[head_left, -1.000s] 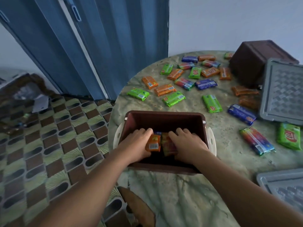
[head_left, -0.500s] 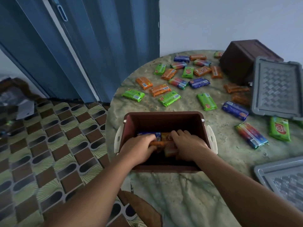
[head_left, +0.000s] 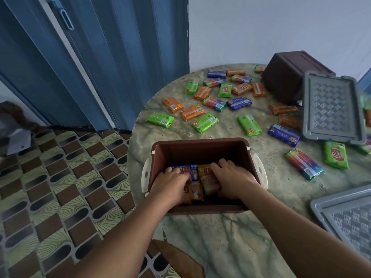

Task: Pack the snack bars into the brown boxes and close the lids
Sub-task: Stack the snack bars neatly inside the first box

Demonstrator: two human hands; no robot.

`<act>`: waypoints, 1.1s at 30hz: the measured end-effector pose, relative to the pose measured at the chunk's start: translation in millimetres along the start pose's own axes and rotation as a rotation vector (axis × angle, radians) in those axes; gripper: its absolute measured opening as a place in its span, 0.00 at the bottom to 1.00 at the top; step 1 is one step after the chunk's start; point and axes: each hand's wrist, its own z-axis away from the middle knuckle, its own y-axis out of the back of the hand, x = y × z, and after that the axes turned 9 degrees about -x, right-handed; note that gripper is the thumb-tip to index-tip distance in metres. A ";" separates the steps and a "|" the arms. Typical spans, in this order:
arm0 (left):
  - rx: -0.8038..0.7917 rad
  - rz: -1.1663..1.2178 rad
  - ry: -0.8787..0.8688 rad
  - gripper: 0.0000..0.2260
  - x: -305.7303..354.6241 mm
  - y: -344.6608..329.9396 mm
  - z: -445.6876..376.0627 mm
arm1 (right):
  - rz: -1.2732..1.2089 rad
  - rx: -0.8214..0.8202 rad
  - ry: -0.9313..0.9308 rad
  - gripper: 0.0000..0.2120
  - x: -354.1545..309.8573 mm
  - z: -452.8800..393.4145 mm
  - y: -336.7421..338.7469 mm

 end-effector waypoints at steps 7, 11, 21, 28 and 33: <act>0.011 -0.094 0.050 0.23 2.5 -4.6 -0.8 | 0.016 0.012 -0.017 0.41 -2.0 2.9 1.0; 0.016 -0.094 0.056 0.23 2.9 -5.2 0.5 | -0.014 -0.011 0.000 0.40 -3.0 3.7 3.8; 0.054 -0.054 0.039 0.20 4.0 -3.7 -1.1 | -0.294 -0.054 0.046 0.17 -3.1 3.3 7.6; 0.068 0.005 0.037 0.17 4.3 -1.5 -2.0 | -0.382 -0.035 0.047 0.15 2.0 -5.2 4.9; 0.050 -0.001 0.044 0.22 3.7 1.3 -1.0 | -0.422 -0.009 0.047 0.20 4.5 -4.8 8.3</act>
